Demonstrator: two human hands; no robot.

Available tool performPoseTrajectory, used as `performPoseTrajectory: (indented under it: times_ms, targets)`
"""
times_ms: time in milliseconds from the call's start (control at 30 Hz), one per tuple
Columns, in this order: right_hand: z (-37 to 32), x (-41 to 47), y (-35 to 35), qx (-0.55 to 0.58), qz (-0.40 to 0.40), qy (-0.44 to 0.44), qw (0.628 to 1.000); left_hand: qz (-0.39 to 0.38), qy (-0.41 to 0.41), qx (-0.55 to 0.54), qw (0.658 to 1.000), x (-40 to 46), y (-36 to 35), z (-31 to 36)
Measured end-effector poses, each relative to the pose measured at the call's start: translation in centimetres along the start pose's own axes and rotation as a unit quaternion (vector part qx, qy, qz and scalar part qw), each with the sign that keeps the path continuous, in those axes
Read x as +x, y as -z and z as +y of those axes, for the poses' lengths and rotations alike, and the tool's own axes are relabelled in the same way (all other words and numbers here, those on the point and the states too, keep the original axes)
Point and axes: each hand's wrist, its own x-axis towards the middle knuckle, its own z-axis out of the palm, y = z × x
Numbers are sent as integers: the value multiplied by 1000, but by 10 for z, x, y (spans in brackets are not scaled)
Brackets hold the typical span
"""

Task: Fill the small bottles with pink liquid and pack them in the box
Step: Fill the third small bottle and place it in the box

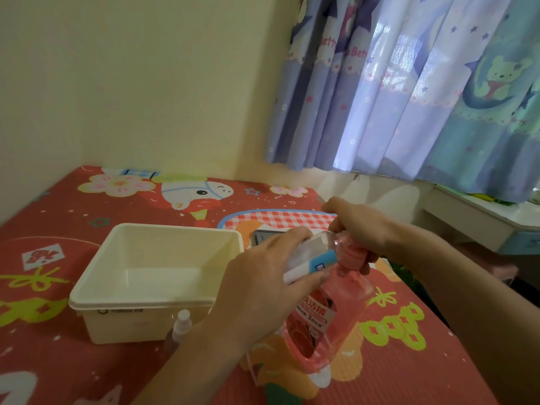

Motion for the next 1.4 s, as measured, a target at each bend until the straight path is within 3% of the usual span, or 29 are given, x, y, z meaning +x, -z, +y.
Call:
performPoseTrajectory:
  times_ms: [167, 400, 633, 867, 1100, 1300, 1400]
  targets:
    - [-12, -4, 16, -43, -74, -11, 996, 30, -4, -9, 1000, 0, 3, 4]
    - [-1, 2, -2, -5, 36, 51, 998, 26, -3, 21, 999, 0, 0, 1]
    - [-13, -9, 15, -38, -73, 6, 997, 34, -6, 10, 999, 0, 2, 5]
    - [-5, -3, -4, -25, 44, 37, 998, 26, 1, 30, 999, -1, 2, 3]
    - [-12, -10, 17, -13, -66, 13, 998, 29, -1, 5, 1000, 0, 3, 4]
    - [-7, -5, -1, 1, 28, 21, 999, 15, 4, 21, 1000, -1, 1, 2]
    - [-8, -6, 0, -19, 26, 14, 999, 7, 1, 19, 1000, -1, 0, 1]
